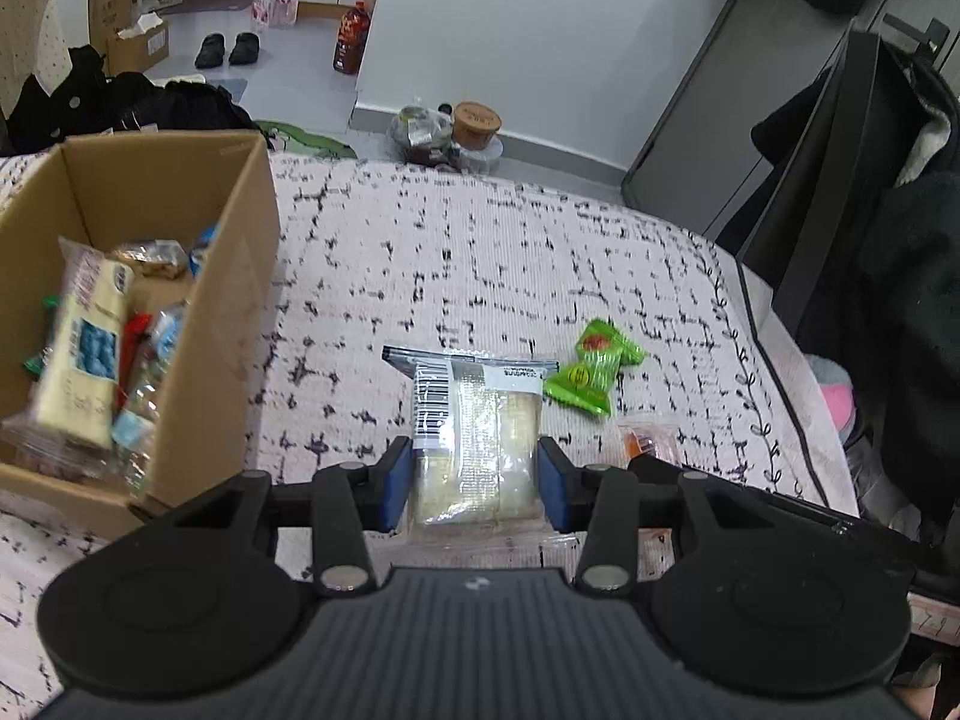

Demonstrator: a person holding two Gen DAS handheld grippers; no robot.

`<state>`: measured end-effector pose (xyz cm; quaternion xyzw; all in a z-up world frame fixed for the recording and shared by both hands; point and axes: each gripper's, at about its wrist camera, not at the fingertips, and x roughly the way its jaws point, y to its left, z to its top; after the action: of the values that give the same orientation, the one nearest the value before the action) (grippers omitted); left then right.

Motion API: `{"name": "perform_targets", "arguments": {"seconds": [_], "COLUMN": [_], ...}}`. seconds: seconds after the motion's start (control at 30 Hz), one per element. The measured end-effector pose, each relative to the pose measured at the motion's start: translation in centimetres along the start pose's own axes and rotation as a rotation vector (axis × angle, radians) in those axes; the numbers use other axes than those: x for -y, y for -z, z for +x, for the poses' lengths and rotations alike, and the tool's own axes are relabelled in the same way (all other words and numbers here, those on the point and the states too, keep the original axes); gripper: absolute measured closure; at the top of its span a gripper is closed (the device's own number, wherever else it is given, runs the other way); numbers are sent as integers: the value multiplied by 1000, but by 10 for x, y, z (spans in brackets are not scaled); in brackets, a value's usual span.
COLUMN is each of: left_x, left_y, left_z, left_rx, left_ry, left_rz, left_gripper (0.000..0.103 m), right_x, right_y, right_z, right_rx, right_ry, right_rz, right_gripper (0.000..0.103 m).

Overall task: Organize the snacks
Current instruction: 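Grasp white bread pack with left gripper while right gripper grasps orange candy bag, then carry white pack with left gripper into the box while right gripper carries orange bag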

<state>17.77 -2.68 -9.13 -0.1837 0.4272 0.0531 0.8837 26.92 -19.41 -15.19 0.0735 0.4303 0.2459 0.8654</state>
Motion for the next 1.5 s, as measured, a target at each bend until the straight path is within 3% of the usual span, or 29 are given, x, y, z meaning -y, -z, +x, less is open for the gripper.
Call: {"name": "perform_targets", "arguments": {"seconds": [0.73, 1.5], "left_x": [-58, -155], "left_y": [-41, -57], "left_z": [-54, -59], "left_rx": [119, 137], "left_ry": [-68, -166], "left_rz": [-47, -186], "left_gripper": [60, 60], "right_x": [-79, -153], "right_y": [-40, -50], "right_z": [-2, 23], "right_rx": [129, 112], "right_ry": [-108, -116], "right_rz": [-101, -259], "right_gripper": [82, 82]}}
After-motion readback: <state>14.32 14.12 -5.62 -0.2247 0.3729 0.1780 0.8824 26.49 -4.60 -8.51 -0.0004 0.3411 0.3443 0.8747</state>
